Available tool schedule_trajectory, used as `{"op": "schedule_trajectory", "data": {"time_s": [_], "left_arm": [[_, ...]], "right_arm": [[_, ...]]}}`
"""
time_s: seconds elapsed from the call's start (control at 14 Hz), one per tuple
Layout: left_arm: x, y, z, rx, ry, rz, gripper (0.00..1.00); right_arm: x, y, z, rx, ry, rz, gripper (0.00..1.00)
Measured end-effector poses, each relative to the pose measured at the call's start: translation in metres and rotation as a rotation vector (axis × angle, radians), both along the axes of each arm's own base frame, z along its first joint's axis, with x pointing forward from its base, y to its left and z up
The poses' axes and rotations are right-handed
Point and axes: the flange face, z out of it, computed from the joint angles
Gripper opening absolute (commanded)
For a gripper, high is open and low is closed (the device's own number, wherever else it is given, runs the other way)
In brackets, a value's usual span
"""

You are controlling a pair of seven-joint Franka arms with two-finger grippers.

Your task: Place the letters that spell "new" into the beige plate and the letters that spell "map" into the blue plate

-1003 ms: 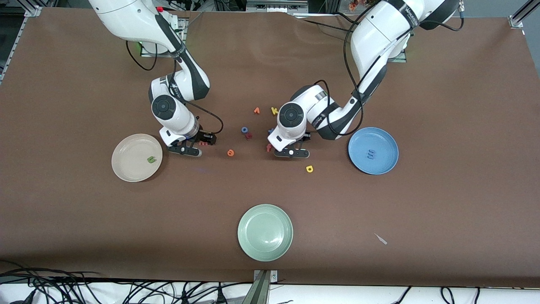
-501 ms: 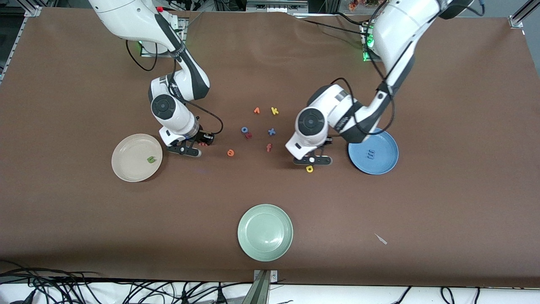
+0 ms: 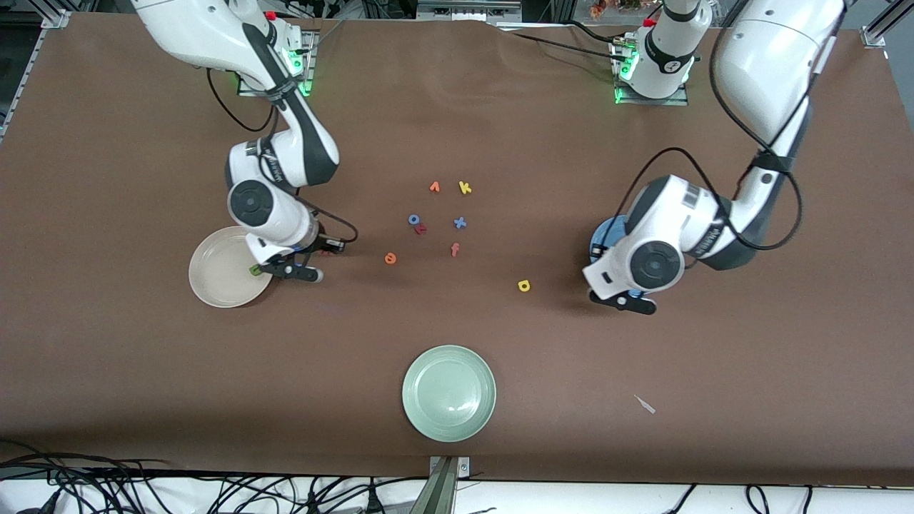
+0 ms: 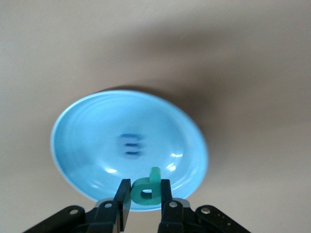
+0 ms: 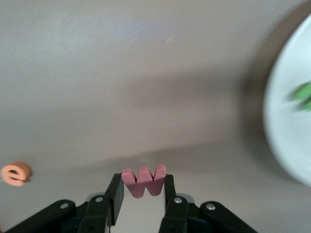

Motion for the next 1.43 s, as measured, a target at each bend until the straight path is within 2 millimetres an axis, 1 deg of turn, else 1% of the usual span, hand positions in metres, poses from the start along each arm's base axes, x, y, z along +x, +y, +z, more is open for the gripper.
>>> {"op": "schedule_trajectory", "data": {"time_s": [0.14, 0.29, 0.43, 0.5, 0.57, 0.64, 0.72, 0.79, 0.86, 0.93, 1.0, 1.07, 1.15, 1.22, 1.36, 1.43], "left_arm": [[-0.001, 0.026, -0.008, -0.007, 0.042, -0.007, 0.0], [-0.005, 0.048, -0.02, -0.011, 0.076, 0.0, 0.0], [-0.011, 0.059, -0.032, -0.014, 0.107, 0.001, 0.0], [-0.015, 0.062, -0.038, -0.013, 0.121, -0.005, 0.18], [-0.017, 0.066, -0.045, -0.009, 0.133, -0.013, 0.52], [-0.019, 0.072, -0.05, -0.013, 0.145, -0.019, 0.95], [-0.018, 0.076, -0.055, -0.021, 0.149, -0.018, 1.0], [-0.017, 0.079, -0.056, -0.03, 0.143, -0.02, 1.0], [-0.014, 0.076, -0.053, -0.041, 0.128, -0.026, 1.0], [-0.009, 0.063, -0.042, -0.057, 0.102, -0.042, 1.0], [-0.003, 0.045, -0.025, -0.08, 0.068, -0.065, 1.0], [0.003, 0.024, -0.004, -0.103, 0.028, -0.09, 1.0], [0.008, 0.005, 0.017, -0.123, -0.01, -0.112, 1.0], [0.011, -0.013, 0.033, -0.141, -0.041, -0.135, 1.0], [0.016, -0.051, 0.053, -0.157, -0.091, -0.16, 1.0], [0.019, -0.068, 0.059, -0.161, -0.112, -0.154, 1.0]], "right_arm": [[0.013, -0.037, 0.008, -0.012, 0.014, 0.052, 0.19], [0.022, -0.076, 0.01, -0.021, 0.015, 0.109, 0.2], [0.028, -0.111, 0.013, -0.027, 0.014, 0.168, 0.21], [0.03, -0.125, 0.013, -0.029, 0.014, 0.188, 0.28], [0.031, -0.139, 0.013, -0.029, 0.016, 0.205, 0.75], [0.032, -0.152, 0.012, -0.026, 0.018, 0.214, 1.0], [0.033, -0.164, 0.009, -0.024, 0.021, 0.216, 1.0], [0.033, -0.171, 0.008, -0.023, 0.023, 0.212, 1.0], [0.034, -0.173, 0.007, -0.022, 0.021, 0.209, 1.0], [0.035, -0.168, 0.009, -0.017, 0.015, 0.203, 1.0], [0.038, -0.158, 0.013, -0.014, 0.005, 0.192, 1.0], [0.04, -0.144, 0.016, -0.012, -0.004, 0.172, 1.0], [0.041, -0.125, 0.018, -0.01, -0.01, 0.144, 1.0], [0.039, -0.103, 0.018, -0.008, -0.013, 0.11, 1.0], [0.035, -0.054, 0.021, 0.004, -0.019, 0.038, 1.0], [0.032, -0.031, 0.023, 0.012, -0.021, 0.006, 1.0]]}}
